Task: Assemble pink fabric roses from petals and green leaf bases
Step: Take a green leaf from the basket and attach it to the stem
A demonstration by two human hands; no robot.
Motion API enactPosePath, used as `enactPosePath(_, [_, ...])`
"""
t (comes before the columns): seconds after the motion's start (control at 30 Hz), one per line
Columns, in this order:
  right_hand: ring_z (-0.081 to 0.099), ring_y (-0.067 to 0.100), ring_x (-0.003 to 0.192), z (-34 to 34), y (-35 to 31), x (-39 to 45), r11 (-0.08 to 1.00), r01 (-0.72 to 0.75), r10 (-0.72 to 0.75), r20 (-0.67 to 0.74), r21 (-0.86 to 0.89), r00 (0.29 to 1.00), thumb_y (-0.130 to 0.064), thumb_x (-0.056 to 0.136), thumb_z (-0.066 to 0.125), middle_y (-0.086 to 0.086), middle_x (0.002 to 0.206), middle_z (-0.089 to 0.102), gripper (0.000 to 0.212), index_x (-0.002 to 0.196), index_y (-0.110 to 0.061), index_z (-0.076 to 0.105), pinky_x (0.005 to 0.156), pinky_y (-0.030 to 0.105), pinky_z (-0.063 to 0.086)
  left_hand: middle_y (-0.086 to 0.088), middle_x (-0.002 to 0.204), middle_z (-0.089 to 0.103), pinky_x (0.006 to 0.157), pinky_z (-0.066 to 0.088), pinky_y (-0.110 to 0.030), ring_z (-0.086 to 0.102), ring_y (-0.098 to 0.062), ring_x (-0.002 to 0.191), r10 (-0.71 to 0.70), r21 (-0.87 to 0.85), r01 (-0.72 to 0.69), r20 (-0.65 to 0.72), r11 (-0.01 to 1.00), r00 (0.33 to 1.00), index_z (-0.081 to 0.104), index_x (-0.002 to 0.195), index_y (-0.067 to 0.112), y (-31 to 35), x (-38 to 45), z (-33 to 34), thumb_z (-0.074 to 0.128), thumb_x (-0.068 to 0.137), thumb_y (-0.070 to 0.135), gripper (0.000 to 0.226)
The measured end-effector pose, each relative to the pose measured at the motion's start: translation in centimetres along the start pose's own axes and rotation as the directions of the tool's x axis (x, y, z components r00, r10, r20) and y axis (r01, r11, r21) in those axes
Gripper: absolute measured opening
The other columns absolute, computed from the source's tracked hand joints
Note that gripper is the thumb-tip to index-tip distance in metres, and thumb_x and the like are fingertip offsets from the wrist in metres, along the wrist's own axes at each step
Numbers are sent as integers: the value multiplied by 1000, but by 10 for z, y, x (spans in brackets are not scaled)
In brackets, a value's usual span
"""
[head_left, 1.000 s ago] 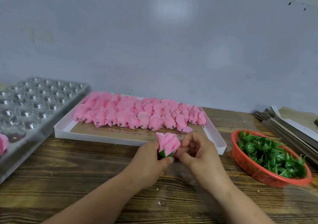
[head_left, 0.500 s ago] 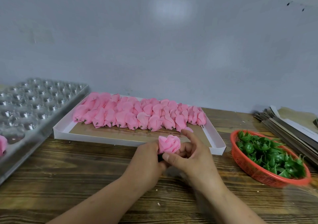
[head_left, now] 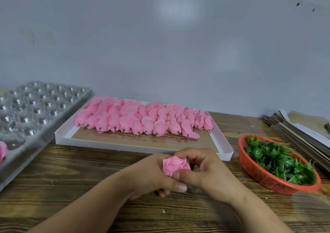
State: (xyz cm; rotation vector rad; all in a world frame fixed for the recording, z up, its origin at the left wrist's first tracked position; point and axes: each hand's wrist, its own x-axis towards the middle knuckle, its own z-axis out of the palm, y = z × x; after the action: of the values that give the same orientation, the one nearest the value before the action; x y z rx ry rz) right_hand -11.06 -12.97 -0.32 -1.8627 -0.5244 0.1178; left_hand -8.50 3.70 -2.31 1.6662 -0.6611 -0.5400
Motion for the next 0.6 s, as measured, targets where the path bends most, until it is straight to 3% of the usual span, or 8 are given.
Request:
enactPosePath(0.1, [57,2,63,-1,-1,0,997,-21,22,10,-76,1000,2,76,72,-8,68,66,17,87,-11,71,62,16,45,13,55,54,47,40,-16,50,-2,50,26,2,-26,11,1000,1000,64,61,29,0,0,4,73,77,-3,37])
enactPosePath(0.23, [62,2,70,0,-4,0,991,-22,20,-15,-130,1000,2,75,73,-7,75,69,20,86,-15,72,67,19,48,13,63,58,51,42,-18,54,-2,57,70,29,-69,-48,997,996,62,77,21,0,1,8,73,76,-4,28])
enactPosePath(0.33, [64,5,77,1,-6,0,985,-27,23,-27,-172,999,0,75,74,-1,84,71,23,92,-14,71,73,21,50,5,77,63,64,48,-18,60,-5,72,104,17,-103,-54,995,993,63,90,3,1,1,8,72,76,-7,20])
enactPosePath(0.4, [62,4,75,-1,-8,0,990,-19,15,-33,-142,999,1,70,76,1,84,70,36,99,-17,66,70,19,49,-2,83,63,74,50,-22,59,-9,79,128,22,-127,-69,992,989,62,92,-3,2,1,8,72,78,-6,17])
enactPosePath(0.5, [58,9,68,-9,-12,-1,997,-35,31,-67,-62,997,-6,62,72,5,75,65,48,105,-23,59,64,23,48,5,81,65,76,52,-21,60,-6,79,164,-3,-165,-107,986,981,64,81,8,4,3,10,70,80,-5,15])
enactPosePath(0.6, [53,13,66,-13,-11,-1,997,24,-34,-140,-73,990,-11,65,65,1,71,62,27,92,-17,67,63,26,46,7,92,73,80,51,-18,67,-6,91,173,-72,-189,-187,979,967,70,88,22,-1,3,9,68,83,-4,26])
